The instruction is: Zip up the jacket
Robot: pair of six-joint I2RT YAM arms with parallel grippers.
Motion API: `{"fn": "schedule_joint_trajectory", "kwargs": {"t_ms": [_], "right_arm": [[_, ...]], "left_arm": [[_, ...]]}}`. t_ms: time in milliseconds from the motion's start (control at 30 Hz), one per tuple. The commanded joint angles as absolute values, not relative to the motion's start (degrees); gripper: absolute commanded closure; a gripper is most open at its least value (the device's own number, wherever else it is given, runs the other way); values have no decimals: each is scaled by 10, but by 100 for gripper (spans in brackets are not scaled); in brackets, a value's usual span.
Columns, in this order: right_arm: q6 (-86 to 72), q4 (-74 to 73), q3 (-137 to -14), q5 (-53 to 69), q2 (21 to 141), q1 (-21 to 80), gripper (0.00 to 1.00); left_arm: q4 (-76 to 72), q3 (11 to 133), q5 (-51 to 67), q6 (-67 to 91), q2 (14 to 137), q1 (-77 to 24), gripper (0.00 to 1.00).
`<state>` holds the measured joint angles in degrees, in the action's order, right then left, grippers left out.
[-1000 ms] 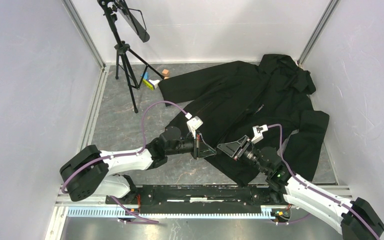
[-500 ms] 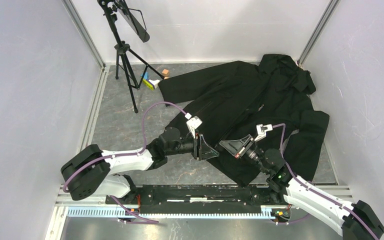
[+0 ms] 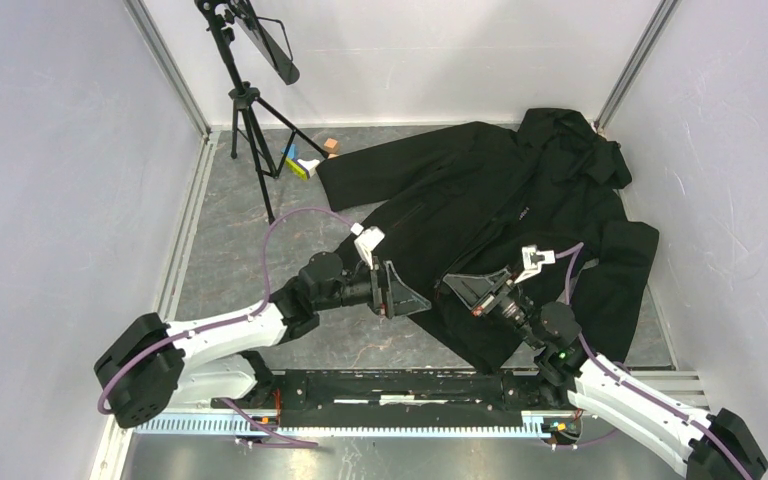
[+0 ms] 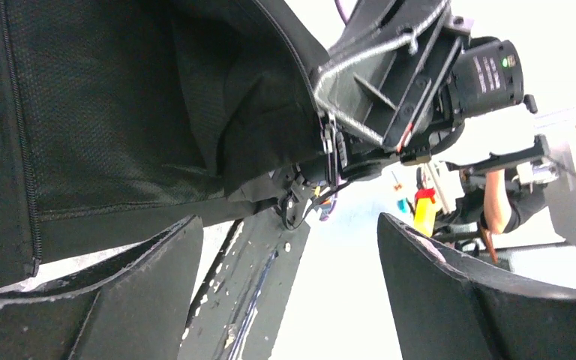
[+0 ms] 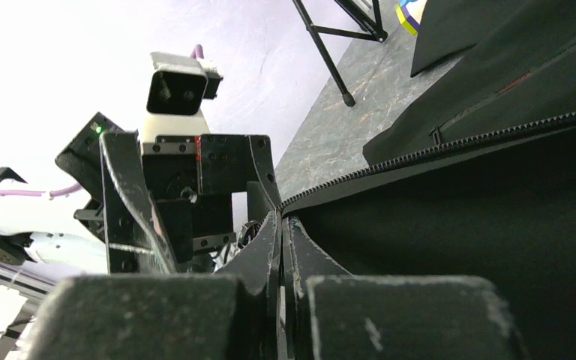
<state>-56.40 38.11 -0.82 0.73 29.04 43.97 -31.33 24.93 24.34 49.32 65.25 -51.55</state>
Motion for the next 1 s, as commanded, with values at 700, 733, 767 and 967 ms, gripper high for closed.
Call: {"fn": "schedule_joint_trajectory", "kwargs": {"t_ms": [700, 733, 767, 967], "right_arm": [[-428, 134, 88, -27, 305, 439, 100], [-422, 114, 73, -29, 314, 439, 100], [-415, 105, 58, -26, 317, 439, 100], [-330, 20, 4, -66, 317, 439, 100]], "left_arm": [[138, 491, 102, 351, 653, -472, 17], [152, 493, 78, 337, 653, -472, 17], [158, 495, 71, 324, 656, -472, 16], [188, 536, 125, 283, 733, -472, 15]]}}
